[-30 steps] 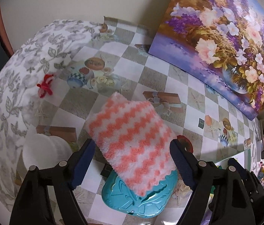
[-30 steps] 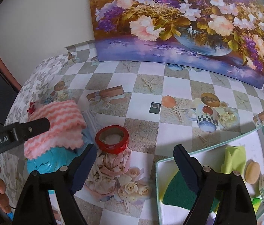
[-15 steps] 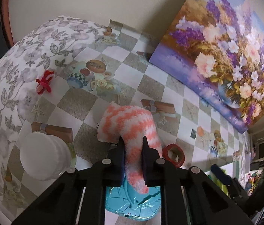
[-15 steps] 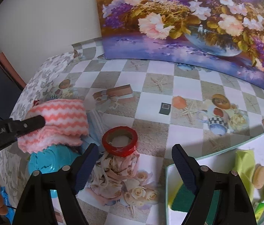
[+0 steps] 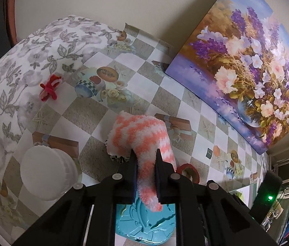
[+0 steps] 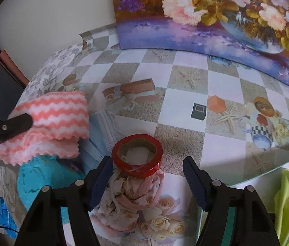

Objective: Organize soft objects
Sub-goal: 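Lift the striped cloth with the left gripper while the right gripper approaches the red tape roll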

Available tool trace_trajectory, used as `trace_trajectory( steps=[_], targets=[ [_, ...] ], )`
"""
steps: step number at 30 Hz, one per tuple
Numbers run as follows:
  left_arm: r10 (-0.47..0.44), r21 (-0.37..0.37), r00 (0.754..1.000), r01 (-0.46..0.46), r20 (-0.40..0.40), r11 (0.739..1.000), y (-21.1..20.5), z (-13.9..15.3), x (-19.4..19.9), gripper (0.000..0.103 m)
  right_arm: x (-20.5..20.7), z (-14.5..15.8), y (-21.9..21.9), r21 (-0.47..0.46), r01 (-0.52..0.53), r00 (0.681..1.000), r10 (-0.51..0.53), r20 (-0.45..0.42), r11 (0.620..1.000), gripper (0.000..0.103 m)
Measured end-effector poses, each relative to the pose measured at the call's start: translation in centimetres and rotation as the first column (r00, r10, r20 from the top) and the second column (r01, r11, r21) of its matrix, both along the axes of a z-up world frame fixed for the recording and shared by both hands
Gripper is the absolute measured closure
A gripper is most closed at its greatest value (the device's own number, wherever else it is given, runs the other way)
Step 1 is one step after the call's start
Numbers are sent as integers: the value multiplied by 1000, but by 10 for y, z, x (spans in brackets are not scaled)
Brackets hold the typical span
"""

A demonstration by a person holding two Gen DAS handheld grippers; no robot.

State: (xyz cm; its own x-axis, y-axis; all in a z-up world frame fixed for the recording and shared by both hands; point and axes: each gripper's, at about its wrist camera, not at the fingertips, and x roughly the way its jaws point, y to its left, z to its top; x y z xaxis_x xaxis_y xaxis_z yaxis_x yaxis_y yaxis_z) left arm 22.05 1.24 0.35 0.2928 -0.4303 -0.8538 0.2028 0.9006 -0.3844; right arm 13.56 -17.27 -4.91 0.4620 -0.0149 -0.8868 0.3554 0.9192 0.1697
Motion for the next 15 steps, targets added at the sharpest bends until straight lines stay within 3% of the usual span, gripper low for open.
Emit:
trace_trajectory(
  steps=[11, 15],
  targets=[
    [-6, 10, 1000, 7, -12, 1000, -5, -6, 0, 88, 4, -17, -8, 90, 0, 1000, -1, 16, 996, 32],
    [-8, 12, 1000, 8, -11, 1000, -5, -6, 0, 88, 3, -18, -9, 123, -3, 999, -1, 34, 992, 44]
  ],
)
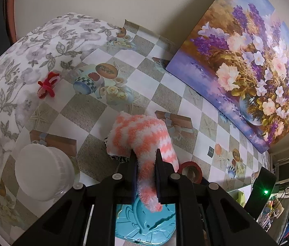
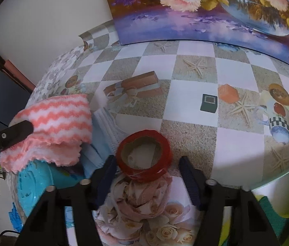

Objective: Organize soft objects
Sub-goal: 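Lift the striped cloth with the left gripper while the right gripper approaches the red tape roll, then grasp the red tape roll by its rim with the right gripper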

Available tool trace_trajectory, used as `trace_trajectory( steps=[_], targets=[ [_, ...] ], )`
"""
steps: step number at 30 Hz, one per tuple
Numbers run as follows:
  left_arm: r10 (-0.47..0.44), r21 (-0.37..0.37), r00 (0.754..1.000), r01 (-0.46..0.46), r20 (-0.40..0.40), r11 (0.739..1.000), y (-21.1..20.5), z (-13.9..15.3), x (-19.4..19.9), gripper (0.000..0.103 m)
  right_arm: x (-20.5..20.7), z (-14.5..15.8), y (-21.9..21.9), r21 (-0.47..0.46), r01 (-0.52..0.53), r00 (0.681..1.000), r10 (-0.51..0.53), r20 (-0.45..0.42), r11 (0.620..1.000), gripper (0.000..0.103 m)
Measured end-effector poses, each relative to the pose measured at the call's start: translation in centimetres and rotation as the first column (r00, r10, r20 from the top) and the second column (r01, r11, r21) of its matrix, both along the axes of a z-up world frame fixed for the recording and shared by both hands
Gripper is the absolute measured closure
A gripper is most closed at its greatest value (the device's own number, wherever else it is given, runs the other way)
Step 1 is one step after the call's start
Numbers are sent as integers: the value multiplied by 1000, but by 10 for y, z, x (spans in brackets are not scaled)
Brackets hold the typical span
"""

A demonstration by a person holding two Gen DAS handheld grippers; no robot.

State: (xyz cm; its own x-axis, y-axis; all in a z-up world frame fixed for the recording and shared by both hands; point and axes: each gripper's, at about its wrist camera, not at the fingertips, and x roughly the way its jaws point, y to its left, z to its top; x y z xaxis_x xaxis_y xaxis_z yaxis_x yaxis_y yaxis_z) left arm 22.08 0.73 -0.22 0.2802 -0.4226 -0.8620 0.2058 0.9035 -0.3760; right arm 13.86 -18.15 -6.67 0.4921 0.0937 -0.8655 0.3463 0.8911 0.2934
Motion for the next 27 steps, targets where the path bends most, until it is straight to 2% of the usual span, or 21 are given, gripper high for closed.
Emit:
trace_trajectory(
  steps=[14, 23, 25, 27],
  targets=[
    [4, -1, 1000, -3, 17, 1000, 1, 6, -2, 88, -7, 7, -6, 22, 9, 1000, -9, 21, 1000, 48],
    [4, -21, 997, -3, 78, 1000, 1, 31, -7, 88, -15, 22, -13, 15, 21, 999, -22, 32, 1000, 51],
    [5, -25, 996, -3, 90, 1000, 0, 36, -9, 88, -17, 24, -14, 24, 17, 999, -18, 38, 1000, 78],
    [4, -25, 995, -2, 101, 1000, 0, 40, -10, 88, -18, 25, -15, 32, 18, 999, -19, 43, 999, 78]
  ],
)
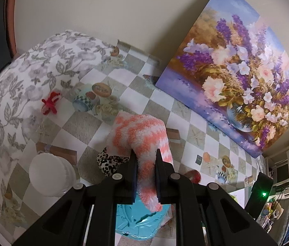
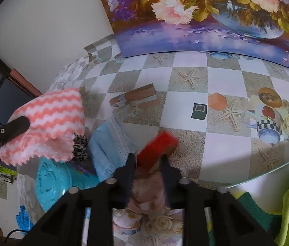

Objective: Organize soft objects
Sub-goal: 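Grasp the red tape roll by its rim with the right gripper, then carry the striped cloth and red tape roll over the tray with both grippers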

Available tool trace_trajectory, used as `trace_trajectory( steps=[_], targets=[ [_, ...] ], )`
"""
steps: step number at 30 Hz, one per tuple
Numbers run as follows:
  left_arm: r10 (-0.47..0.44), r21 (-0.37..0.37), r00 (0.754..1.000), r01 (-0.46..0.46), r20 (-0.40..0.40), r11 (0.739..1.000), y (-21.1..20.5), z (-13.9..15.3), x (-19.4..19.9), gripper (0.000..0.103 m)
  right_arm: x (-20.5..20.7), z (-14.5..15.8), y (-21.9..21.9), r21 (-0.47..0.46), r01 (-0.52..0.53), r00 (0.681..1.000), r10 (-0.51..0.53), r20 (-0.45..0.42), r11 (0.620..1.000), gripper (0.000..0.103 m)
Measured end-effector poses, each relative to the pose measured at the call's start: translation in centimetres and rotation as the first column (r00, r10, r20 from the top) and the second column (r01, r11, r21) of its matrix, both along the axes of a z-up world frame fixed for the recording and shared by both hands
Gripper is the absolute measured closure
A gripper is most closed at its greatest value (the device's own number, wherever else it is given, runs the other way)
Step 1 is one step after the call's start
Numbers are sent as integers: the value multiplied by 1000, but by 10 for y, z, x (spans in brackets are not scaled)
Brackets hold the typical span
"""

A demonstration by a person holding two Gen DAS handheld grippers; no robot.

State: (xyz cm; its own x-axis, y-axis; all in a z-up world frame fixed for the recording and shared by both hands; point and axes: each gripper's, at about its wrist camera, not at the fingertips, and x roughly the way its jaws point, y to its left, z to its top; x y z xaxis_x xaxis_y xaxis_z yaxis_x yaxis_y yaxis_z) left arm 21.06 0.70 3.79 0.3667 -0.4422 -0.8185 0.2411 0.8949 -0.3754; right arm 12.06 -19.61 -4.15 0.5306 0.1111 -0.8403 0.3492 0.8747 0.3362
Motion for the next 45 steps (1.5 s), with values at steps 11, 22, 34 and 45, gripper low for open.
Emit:
trace_trajectory(
  steps=[11, 22, 34, 45],
  targets=[
    [-4, 11, 1000, 5, -13, 1000, -4, -6, -1, 88, 3, -21, 0, 2, 9, 999, -9, -48, 1000, 81],
    [-3, 2, 1000, 3, 1, 1000, -3, 0, -1, 88, -3, 2, -9, -31, 48, 999, -47, 13, 998, 87],
    [-45, -90, 996, 52, 74, 995, -15, 47, -24, 88, -29, 60, -22, -92, 93, 992, -85, 89, 991, 87],
    [-197, -117, 968, 216, 155, 969, -70, 90, -76, 88, -94, 94, -82, -154, 260, 965, -251, 75, 953, 87]
  ],
)
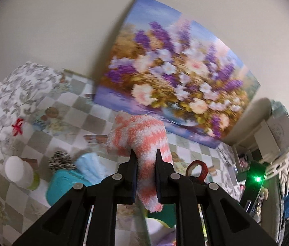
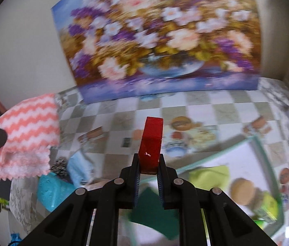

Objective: Organize soft objects
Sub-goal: 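Carry the striped cloth and red tape roll over the tray with both grippers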

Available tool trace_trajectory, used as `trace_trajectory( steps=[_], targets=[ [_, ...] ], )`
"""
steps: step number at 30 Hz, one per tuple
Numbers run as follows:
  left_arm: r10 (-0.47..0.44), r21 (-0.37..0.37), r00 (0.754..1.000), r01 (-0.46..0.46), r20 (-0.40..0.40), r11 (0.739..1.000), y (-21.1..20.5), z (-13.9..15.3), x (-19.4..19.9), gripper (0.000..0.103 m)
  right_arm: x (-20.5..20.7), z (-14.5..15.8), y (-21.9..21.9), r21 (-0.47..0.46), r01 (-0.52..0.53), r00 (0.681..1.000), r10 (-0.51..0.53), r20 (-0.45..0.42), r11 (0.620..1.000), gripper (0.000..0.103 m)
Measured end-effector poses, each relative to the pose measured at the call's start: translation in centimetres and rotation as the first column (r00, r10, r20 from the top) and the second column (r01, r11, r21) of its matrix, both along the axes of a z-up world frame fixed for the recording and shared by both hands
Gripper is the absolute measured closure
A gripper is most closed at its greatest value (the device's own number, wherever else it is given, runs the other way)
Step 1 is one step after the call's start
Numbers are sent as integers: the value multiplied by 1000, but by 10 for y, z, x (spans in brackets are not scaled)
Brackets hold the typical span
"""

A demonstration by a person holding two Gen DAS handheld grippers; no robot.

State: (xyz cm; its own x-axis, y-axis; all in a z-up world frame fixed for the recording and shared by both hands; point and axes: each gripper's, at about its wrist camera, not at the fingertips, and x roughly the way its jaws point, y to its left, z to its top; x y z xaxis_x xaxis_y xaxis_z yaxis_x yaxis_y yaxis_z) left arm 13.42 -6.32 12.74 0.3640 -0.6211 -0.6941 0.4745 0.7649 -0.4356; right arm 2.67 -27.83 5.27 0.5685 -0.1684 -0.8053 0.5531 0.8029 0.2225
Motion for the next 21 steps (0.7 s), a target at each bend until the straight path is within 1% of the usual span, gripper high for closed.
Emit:
trace_trajectory(
  steps=[5, 11, 17, 21],
  targets=[
    [-87, -1, 996, 87, -10, 996, -32, -1, -23, 88, -38, 7, -36, -46, 92, 995, -93, -34, 995, 87],
    [-192, 14, 981, 192, -25, 981, -72, -8, -53, 88, -82, 3, -77, -57, 187, 979, -191, -76, 981, 87],
    [-306, 49, 951, 308, -40, 950, -116, -20, -88, 88, -104, -8, -103, -70, 222, 963, -230, -137, 972, 87],
    [-382, 98, 921, 388, -75, 917, -147, -42, -110, 88, -113, -23, -113, -61, 236, 952, -243, -185, 970, 87]
  ],
)
